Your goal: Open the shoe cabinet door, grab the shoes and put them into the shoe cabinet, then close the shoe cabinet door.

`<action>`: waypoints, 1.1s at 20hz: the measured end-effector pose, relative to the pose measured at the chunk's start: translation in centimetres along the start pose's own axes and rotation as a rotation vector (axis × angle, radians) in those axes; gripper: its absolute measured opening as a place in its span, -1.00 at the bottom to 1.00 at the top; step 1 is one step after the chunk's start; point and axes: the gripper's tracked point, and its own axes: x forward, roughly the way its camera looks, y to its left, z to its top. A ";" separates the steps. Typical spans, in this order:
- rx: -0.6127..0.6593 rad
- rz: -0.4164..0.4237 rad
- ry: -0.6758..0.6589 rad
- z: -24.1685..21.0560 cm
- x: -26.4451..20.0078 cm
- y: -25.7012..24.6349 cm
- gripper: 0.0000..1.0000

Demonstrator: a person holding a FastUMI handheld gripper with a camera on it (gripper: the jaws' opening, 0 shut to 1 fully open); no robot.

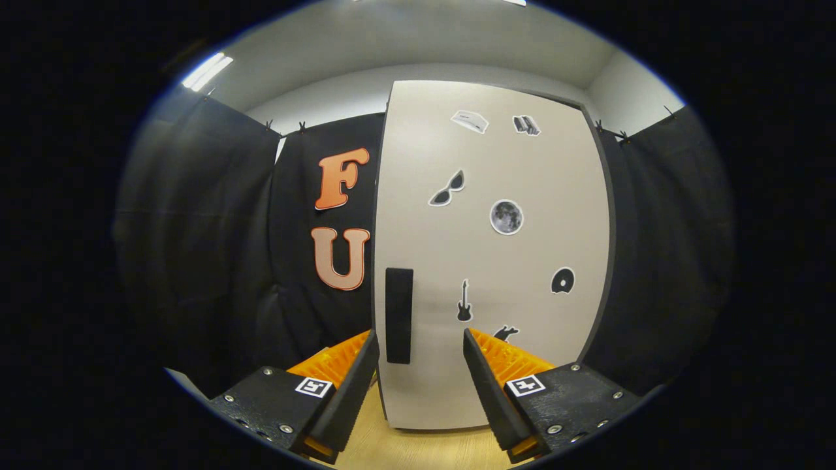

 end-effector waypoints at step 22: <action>0.039 -0.200 -0.005 0.9 -17.8 -5.7 0.66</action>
